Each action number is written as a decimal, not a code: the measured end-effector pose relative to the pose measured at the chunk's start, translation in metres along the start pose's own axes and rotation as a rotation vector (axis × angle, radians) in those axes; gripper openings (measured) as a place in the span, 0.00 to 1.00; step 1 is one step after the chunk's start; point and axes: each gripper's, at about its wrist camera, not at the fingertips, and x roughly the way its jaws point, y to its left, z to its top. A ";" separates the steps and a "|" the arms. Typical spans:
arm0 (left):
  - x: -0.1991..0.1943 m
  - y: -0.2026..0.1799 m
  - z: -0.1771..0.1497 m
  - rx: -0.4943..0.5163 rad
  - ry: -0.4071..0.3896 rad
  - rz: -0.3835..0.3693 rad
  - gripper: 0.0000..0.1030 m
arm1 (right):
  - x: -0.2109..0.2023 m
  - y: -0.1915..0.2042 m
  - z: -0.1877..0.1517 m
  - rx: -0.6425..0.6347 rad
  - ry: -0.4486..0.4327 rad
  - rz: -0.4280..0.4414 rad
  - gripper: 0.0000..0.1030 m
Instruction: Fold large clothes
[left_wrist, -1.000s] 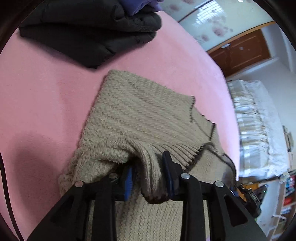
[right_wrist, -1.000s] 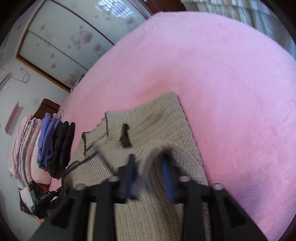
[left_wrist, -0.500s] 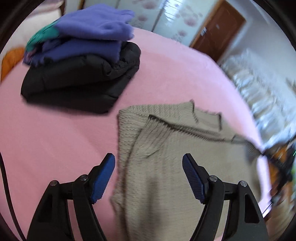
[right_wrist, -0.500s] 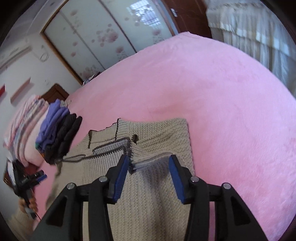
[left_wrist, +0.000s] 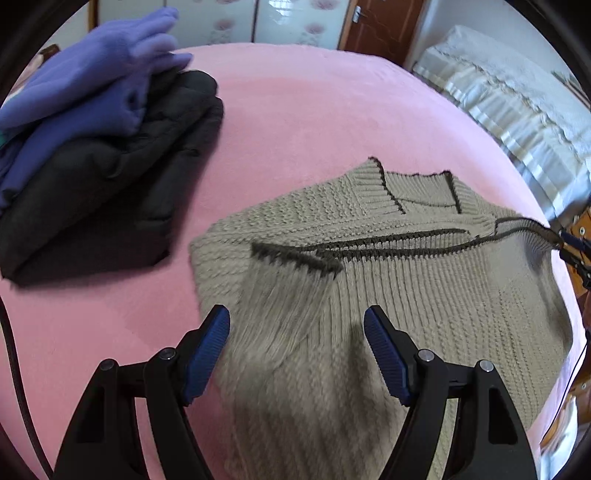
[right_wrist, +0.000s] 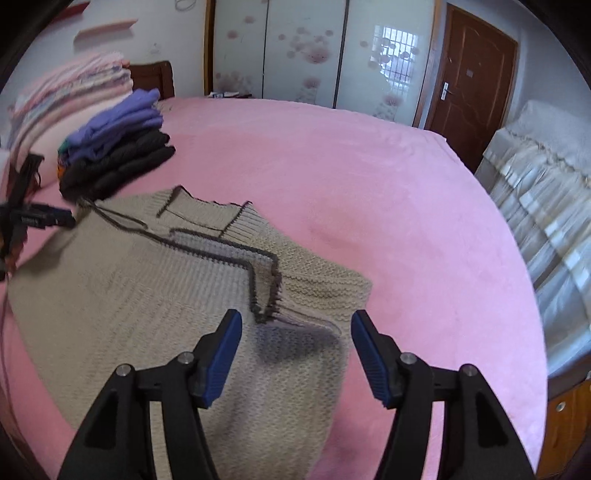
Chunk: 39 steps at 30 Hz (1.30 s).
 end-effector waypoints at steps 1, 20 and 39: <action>0.004 -0.001 0.002 0.006 0.007 0.001 0.71 | 0.004 -0.001 0.001 -0.001 0.008 0.001 0.60; 0.025 -0.023 0.015 0.093 -0.019 0.125 0.07 | 0.058 -0.004 0.006 0.010 0.072 -0.005 0.13; -0.053 -0.038 0.072 0.001 -0.251 0.365 0.07 | 0.009 -0.038 0.046 0.393 -0.113 -0.062 0.07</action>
